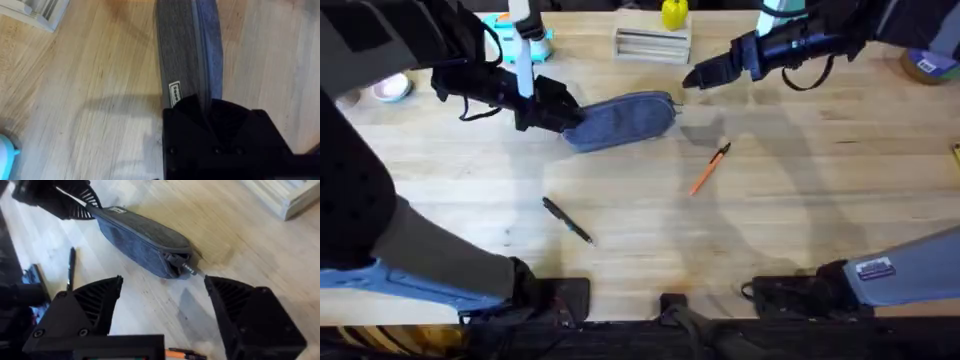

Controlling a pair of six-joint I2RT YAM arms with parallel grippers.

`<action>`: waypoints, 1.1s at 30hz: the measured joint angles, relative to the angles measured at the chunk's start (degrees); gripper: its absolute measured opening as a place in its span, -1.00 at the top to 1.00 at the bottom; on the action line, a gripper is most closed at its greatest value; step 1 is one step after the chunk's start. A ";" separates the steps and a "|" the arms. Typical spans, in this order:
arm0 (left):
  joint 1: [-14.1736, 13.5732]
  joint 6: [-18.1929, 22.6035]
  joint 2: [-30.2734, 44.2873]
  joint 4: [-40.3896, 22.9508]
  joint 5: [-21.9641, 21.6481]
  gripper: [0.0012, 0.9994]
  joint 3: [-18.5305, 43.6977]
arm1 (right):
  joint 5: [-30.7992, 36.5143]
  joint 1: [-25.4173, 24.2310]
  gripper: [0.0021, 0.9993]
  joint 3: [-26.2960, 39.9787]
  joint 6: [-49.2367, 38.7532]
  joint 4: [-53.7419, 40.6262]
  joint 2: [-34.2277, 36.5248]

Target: Unzip the bag, pick up the pens from the table one at a time and place them inside, then zip the bag closed.

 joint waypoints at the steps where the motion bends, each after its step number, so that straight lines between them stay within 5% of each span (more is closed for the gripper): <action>1: 0.00 0.00 0.01 0.00 0.00 0.92 0.00 | -0.04 0.00 -0.99 0.00 1.33 0.01 0.00; 12: 0.00 0.01 -0.01 0.00 0.00 0.92 0.00 | -3.95 -2.92 -0.99 0.00 12.39 0.03 3.82; 24: 0.00 0.00 0.01 0.00 0.00 0.92 0.00 | -15.10 -3.80 -0.99 0.00 14.34 3.00 12.79; 33: 0.00 0.01 0.00 0.00 0.00 0.92 0.00 | -15.61 -3.34 -0.99 0.02 14.92 4.83 14.44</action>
